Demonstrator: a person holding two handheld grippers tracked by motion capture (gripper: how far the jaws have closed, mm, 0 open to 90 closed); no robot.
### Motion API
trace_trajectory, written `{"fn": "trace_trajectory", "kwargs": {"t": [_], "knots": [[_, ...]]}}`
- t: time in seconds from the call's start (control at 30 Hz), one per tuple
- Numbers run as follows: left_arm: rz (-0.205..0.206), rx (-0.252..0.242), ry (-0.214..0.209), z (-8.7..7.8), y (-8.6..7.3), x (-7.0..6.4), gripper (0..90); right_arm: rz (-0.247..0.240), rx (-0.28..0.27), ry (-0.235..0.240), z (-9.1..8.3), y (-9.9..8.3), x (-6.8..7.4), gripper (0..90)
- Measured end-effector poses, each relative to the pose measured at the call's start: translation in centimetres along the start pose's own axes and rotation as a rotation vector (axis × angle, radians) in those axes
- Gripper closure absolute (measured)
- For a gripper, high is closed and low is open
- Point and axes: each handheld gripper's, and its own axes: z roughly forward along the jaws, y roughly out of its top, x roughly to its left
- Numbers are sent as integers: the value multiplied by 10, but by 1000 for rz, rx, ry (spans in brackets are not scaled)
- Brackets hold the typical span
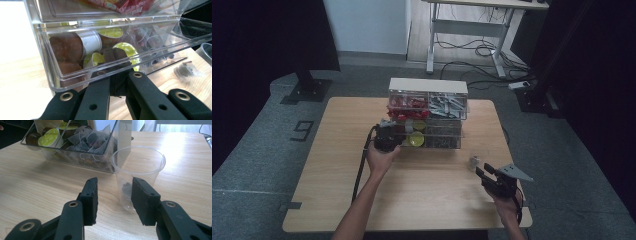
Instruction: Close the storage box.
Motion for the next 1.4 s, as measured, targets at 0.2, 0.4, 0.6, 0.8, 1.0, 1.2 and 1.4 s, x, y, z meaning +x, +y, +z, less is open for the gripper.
{"fn": "trace_trajectory", "kwargs": {"t": [0.2, 0.4, 0.6, 0.8, 1.0, 1.2, 1.4], "knots": [[-1, 7, 0, 2, -4, 1, 900, 0, 5, 1, 0, -2, 0, 562], [-4, 12, -4, 3, -8, 2, 900, -2, 10, 2, 1, -3, 0, 563], [-14, 17, -7, 5, -12, 3, 900, -5, 18, 2, 2, -5, 1, 564], [-15, 21, -8, 6, -15, 4, 900, -7, 22, 2, 3, -6, 1, 564], [-16, 26, -7, 6, -17, 5, 900, -7, 26, 2, 3, -7, 1, 564], [-18, 32, -6, 6, -19, 5, 900, -9, 29, 2, 3, -7, 1, 564], [-13, 43, -7, 6, -23, 5, 900, -9, 30, 2, 3, -8, 2, 565]]}}
